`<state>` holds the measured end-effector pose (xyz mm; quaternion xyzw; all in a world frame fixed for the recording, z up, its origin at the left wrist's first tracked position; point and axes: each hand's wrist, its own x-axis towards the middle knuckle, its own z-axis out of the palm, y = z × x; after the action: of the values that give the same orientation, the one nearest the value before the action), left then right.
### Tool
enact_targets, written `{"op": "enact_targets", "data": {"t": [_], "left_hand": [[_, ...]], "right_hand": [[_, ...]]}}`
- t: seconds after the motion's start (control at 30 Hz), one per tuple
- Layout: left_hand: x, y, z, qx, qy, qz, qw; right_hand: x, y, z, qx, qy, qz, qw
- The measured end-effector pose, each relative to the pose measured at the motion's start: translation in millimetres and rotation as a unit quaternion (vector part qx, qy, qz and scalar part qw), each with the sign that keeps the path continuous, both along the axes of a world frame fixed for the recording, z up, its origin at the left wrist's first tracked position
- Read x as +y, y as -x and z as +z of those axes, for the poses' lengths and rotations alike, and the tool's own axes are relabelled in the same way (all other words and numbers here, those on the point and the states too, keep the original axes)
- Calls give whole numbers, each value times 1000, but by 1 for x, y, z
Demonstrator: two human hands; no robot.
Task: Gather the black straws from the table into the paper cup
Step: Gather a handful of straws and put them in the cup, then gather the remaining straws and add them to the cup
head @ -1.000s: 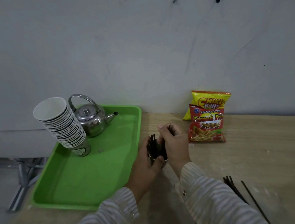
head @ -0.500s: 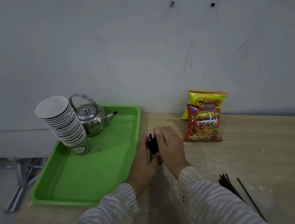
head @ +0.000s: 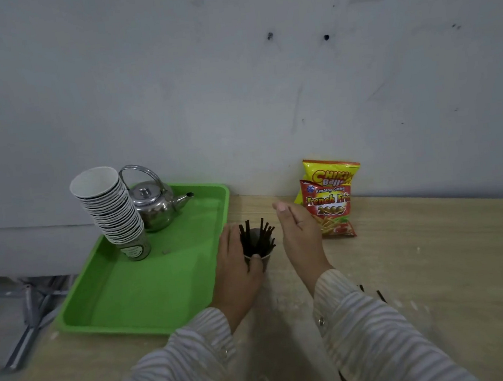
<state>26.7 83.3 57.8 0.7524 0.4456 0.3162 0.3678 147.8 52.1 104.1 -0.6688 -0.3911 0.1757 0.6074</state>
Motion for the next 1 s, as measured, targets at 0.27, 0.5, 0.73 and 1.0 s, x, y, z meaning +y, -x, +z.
{"op": "enact_targets", "data": {"t": [0.27, 0.5, 0.73, 1.0], "left_hand": [[-53, -8, 9, 33, -140, -66, 987], [-96, -31, -26, 89, -111, -160, 977], [-120, -44, -70, 242, -50, -185, 951], [-119, -38, -90, 300, -132, -153, 932]], "right_hand": [[-51, -15, -12, -38, 76, -38, 996], [-109, -29, -45, -53, 175, -42, 982], [-158, -48, -70, -88, 288, -32, 953], [-190, -81, -82, -117, 458, -56, 880]]}}
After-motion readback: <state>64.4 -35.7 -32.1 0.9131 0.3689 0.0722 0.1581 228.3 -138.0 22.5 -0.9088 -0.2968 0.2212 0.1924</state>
